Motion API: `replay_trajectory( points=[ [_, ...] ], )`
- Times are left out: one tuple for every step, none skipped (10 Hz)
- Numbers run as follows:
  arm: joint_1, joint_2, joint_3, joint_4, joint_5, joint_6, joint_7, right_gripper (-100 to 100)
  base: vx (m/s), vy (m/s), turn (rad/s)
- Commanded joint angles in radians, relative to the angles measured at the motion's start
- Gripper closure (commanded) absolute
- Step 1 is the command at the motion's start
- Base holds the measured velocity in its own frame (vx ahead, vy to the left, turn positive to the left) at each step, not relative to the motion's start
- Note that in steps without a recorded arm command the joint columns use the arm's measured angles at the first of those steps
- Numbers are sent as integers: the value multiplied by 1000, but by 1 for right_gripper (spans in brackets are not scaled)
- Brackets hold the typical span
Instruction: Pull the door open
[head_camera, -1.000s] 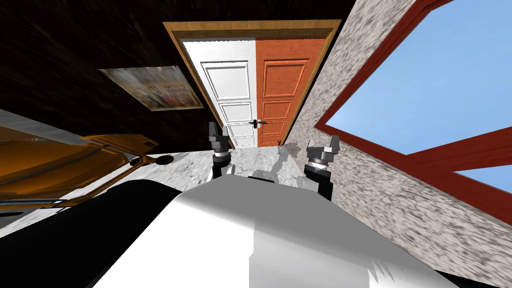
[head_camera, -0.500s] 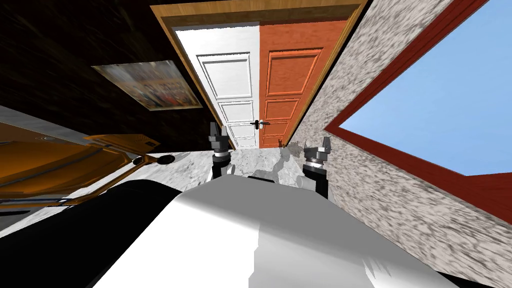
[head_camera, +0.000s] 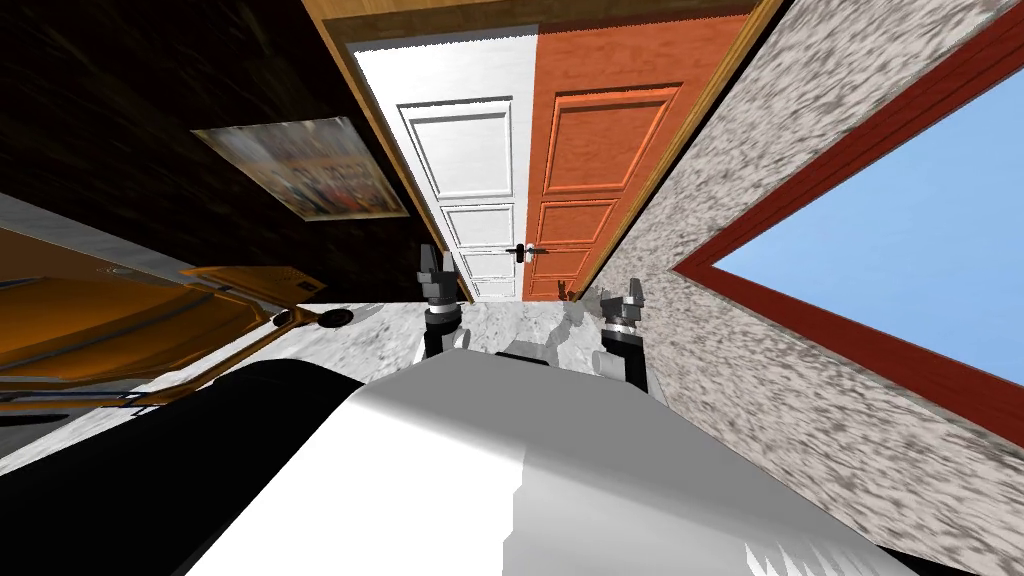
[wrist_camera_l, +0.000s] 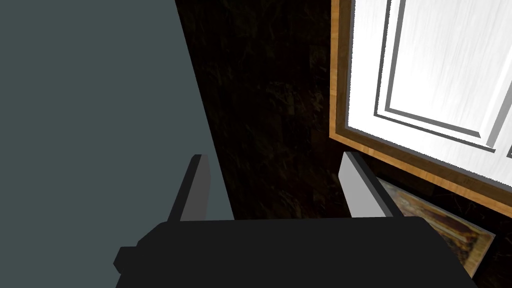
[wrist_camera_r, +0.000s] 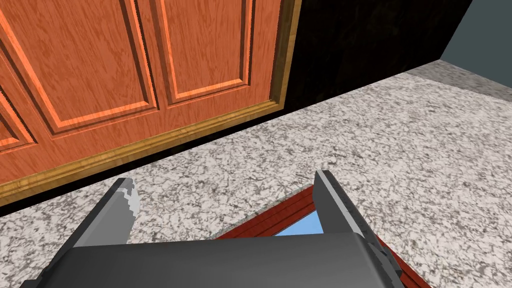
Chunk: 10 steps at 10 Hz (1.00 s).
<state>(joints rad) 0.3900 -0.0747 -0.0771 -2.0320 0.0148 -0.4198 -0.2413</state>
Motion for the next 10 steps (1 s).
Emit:
replay_trajectory(
  points=[
    [-11,-8,-3,31,11,0,-11,-100,138,34,61],
    [-17,-12,-5,46,17,1,-18,-100,103,30,68],
    [-23,-16,-6,61,23,3,-24,-100,87,27,41],
    [-34,-25,-10,91,36,7,-37,-100,121,62,96],
    [-40,-29,-12,107,42,8,-44,-100,129,58,67],
    [-52,-37,-15,139,55,12,-57,-100,140,66,101],
    [-59,-42,-17,155,62,14,-64,-100,179,52,63],
    [-65,-46,-19,171,69,16,-71,-100,143,50,63],
    [-77,-54,-23,204,82,20,-84,-100,140,46,111],
    [-84,-58,-25,221,89,22,-91,-100,150,45,77]
  ],
)
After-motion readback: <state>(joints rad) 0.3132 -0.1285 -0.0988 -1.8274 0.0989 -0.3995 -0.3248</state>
